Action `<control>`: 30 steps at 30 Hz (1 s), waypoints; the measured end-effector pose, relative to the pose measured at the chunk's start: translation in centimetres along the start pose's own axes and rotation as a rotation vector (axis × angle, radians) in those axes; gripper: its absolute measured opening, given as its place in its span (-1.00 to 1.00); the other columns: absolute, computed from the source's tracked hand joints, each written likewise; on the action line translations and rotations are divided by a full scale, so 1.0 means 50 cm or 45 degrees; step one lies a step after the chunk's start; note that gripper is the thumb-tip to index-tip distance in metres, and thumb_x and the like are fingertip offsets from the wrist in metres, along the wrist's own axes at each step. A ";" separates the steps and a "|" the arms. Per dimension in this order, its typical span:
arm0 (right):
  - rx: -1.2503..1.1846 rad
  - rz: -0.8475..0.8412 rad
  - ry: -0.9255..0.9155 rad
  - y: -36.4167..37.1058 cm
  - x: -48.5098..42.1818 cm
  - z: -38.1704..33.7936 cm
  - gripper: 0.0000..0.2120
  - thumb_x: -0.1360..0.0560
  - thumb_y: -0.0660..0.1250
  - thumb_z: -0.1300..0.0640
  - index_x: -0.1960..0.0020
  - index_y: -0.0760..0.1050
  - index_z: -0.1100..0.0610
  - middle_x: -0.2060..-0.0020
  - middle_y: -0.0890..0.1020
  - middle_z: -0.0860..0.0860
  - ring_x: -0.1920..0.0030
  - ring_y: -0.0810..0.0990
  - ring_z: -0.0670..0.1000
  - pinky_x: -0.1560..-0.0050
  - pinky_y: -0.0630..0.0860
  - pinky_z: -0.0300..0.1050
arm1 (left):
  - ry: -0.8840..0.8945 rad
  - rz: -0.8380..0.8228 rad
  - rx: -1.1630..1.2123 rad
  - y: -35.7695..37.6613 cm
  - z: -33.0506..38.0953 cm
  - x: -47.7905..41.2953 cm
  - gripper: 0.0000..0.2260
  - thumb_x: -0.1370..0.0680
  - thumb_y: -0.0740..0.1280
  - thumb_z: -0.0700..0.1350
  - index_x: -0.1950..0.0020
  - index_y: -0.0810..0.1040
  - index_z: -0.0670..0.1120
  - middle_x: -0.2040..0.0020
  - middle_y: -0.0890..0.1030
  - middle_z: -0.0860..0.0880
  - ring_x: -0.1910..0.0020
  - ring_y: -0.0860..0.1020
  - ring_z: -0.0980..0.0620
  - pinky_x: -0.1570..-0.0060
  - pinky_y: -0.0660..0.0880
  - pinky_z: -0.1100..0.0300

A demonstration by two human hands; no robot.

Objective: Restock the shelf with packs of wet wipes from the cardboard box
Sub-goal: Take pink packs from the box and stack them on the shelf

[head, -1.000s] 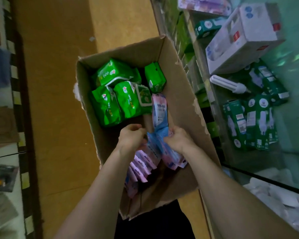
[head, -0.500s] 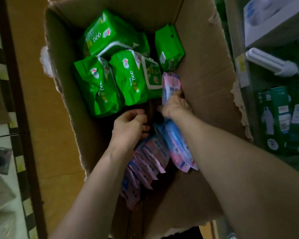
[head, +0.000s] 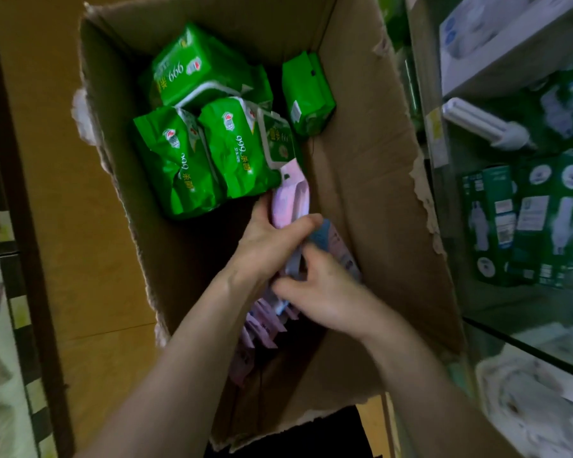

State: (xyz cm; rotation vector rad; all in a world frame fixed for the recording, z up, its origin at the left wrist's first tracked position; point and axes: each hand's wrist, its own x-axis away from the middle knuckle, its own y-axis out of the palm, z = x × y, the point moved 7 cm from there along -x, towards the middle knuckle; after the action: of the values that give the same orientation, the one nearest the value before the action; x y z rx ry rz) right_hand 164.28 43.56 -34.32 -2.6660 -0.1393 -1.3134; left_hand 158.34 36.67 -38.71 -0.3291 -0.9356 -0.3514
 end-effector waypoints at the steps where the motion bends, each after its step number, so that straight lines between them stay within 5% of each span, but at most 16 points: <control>1: -0.147 -0.113 0.058 -0.004 -0.004 0.013 -0.68 -0.47 0.32 0.28 -0.15 0.47 -0.02 0.02 0.65 -0.08 -0.04 0.62 -0.09 -0.16 0.54 -0.10 | -0.027 0.009 0.020 -0.006 -0.010 -0.002 -0.21 -0.17 0.47 0.21 -0.38 0.39 0.13 -0.13 0.61 0.04 -0.06 0.61 0.01 -0.14 0.55 -0.01; 3: -0.081 -0.117 0.187 -0.033 -0.039 0.070 -0.61 -0.49 0.29 0.30 -0.25 0.43 -0.01 -0.16 0.59 -0.03 -0.19 0.55 -0.05 -0.30 0.45 -0.05 | -0.082 0.006 0.073 -0.017 -0.026 -0.003 -0.28 -0.24 0.48 0.15 -0.38 0.41 0.08 -0.10 0.61 0.00 -0.03 0.61 -0.01 -0.13 0.55 -0.03; 6: 0.749 0.155 0.490 -0.085 -0.105 0.167 -0.25 -0.49 0.34 0.16 -0.55 0.03 0.01 -0.42 0.31 0.10 -0.39 0.34 0.14 -0.37 0.35 0.05 | -0.113 -0.013 0.138 -0.018 -0.035 -0.003 -0.21 -0.19 0.47 0.21 -0.39 0.39 0.07 -0.12 0.61 -0.01 -0.04 0.61 -0.04 -0.13 0.55 -0.05; 10: 0.796 0.262 0.642 -0.086 -0.141 0.214 -0.14 -0.47 0.40 0.13 -0.54 -0.11 0.04 -0.44 0.20 0.19 -0.45 0.21 0.20 -0.43 0.23 0.08 | -0.124 -0.022 0.130 -0.015 -0.042 -0.001 -0.25 -0.29 0.49 0.21 -0.42 0.34 0.07 -0.16 0.57 -0.01 -0.07 0.58 -0.04 -0.14 0.54 -0.04; 13: 0.731 0.366 0.653 -0.100 -0.146 0.211 -0.19 -0.46 0.41 0.12 -0.53 -0.02 0.07 -0.42 0.24 0.19 -0.42 0.27 0.20 -0.36 0.30 0.06 | -0.137 -0.017 0.148 -0.018 -0.047 0.000 -0.27 -0.30 0.49 0.21 -0.41 0.35 0.06 -0.14 0.57 -0.01 -0.06 0.58 -0.04 -0.14 0.54 -0.04; 18: 0.580 0.520 0.547 -0.142 -0.113 0.175 -0.61 -0.55 0.27 0.08 -0.33 0.36 0.17 -0.25 0.50 0.17 -0.23 0.49 0.21 -0.09 0.44 -0.08 | -0.155 0.003 0.095 -0.031 -0.034 0.016 -0.29 -0.31 0.46 0.23 -0.39 0.38 0.01 -0.18 0.56 -0.02 -0.09 0.57 -0.05 -0.17 0.51 -0.03; 24: 0.267 0.630 0.213 -0.166 -0.029 0.060 -0.72 -0.49 0.30 0.07 -0.15 0.51 0.15 -0.01 0.61 0.11 -0.01 0.59 0.16 0.02 0.53 -0.07 | -0.136 0.020 0.164 -0.036 0.012 0.077 -0.31 -0.29 0.47 0.19 -0.34 0.42 -0.07 -0.13 0.59 -0.10 -0.02 0.61 -0.11 -0.11 0.56 -0.03; 27: 0.234 0.685 0.021 -0.162 0.024 -0.030 -0.78 -0.44 0.31 0.07 -0.01 0.59 0.15 0.10 0.66 0.11 0.07 0.63 0.17 0.03 0.59 0.03 | -0.107 -0.026 0.295 -0.041 0.047 0.125 -0.40 -0.32 0.44 0.05 -0.31 0.46 -0.15 0.05 0.63 -0.10 0.18 0.65 -0.03 0.22 0.58 0.18; 30: 0.272 0.727 -0.157 -0.156 0.081 -0.120 -0.81 -0.44 0.32 0.08 0.06 0.60 0.17 0.16 0.66 0.12 0.11 0.62 0.17 0.08 0.59 0.01 | -0.052 0.015 0.363 -0.064 0.095 0.183 -0.53 -0.44 0.39 -0.07 -0.31 0.46 -0.20 0.31 0.50 -0.05 0.54 0.51 0.09 0.57 0.35 0.40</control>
State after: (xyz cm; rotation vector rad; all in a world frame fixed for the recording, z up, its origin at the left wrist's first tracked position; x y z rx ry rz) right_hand 160.83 50.13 -26.68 -2.3471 0.4130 -0.8957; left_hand 158.56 34.44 -28.15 -0.0808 -1.0092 -0.1970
